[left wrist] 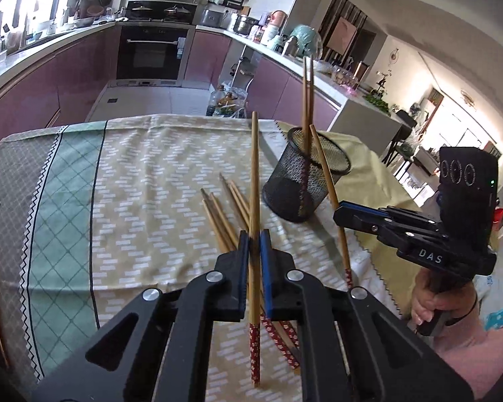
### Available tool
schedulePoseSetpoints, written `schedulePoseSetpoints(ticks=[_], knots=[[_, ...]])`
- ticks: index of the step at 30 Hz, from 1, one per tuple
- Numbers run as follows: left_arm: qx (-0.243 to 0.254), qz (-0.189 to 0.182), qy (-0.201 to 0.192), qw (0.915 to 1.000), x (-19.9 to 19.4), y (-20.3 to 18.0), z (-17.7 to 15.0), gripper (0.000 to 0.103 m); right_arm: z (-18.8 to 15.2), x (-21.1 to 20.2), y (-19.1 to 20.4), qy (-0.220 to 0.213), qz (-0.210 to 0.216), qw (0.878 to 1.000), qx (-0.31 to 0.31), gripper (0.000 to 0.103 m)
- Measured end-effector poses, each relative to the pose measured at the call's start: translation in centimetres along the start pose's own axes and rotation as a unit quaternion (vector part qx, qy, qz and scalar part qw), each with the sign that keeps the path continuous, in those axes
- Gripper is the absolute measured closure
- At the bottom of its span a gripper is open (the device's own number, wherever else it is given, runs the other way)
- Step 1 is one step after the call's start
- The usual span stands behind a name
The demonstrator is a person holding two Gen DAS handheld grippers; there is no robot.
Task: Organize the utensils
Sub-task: 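Lift both chopsticks upright and lower them into the mesh cup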
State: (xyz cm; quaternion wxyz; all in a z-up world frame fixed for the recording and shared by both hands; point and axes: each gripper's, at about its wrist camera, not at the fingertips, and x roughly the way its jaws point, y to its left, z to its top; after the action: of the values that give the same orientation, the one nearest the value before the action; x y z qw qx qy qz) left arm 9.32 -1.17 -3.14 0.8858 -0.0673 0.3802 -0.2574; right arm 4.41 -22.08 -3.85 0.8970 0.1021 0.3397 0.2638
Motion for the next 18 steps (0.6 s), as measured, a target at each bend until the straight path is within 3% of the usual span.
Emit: schedulePoseSetpoints(ticks=[9,18], knots=[[0.016,-0.053,-0.062,0.9965,-4.7,-1.9,2.7,0.096,1.5,-3.0,-0.3,-0.054,0.017,0.998,0.001,0.097],[0.018,-0.08,-0.109,0.9906,-4.9,-3.4,7.0,0.096,4.5,-6.0,-1.3,-0.104,0.01,0.994,-0.01,0.097]])
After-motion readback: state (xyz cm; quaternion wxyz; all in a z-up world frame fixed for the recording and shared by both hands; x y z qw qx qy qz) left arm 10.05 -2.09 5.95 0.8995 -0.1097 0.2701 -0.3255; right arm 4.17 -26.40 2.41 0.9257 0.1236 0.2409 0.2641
